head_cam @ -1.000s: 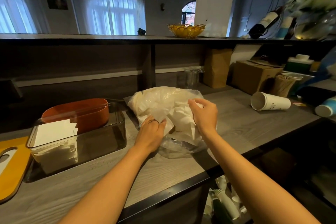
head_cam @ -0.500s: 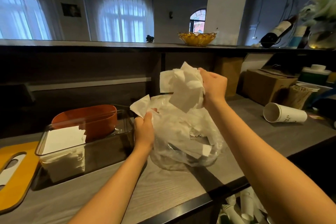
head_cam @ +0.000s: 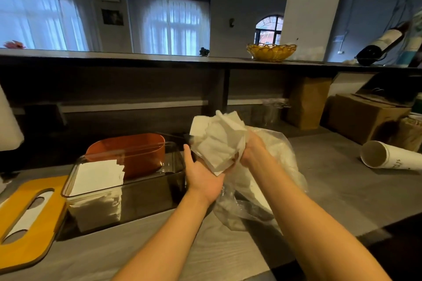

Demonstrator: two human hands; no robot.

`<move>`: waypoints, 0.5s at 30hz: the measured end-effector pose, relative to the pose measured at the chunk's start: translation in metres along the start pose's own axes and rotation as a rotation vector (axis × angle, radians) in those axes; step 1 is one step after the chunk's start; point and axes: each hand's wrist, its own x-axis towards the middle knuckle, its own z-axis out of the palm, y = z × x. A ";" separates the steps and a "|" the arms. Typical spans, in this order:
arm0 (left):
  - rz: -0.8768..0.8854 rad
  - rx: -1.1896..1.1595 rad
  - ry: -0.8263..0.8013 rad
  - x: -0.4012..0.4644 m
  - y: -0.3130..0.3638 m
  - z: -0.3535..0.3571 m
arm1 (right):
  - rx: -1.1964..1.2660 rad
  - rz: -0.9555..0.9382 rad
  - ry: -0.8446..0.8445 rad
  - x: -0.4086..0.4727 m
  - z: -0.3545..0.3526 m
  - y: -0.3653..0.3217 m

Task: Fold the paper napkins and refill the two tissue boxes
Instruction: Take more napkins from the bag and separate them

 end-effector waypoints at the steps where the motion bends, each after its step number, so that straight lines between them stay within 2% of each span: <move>1: 0.015 0.023 -0.014 0.002 -0.003 -0.004 | 0.003 0.026 0.011 0.009 -0.005 0.010; 3: 0.050 0.079 -0.007 0.002 -0.008 -0.004 | -0.081 -0.068 0.084 0.016 -0.012 0.022; 6: 0.042 0.159 0.002 0.001 -0.012 -0.002 | -0.315 -0.243 0.289 0.015 -0.018 0.035; 12: -0.005 0.256 0.040 0.009 -0.014 -0.011 | -0.627 -0.604 0.272 0.006 -0.016 0.049; 15: 0.013 0.266 0.064 0.015 -0.018 -0.016 | -0.831 -0.778 0.357 0.009 -0.019 0.056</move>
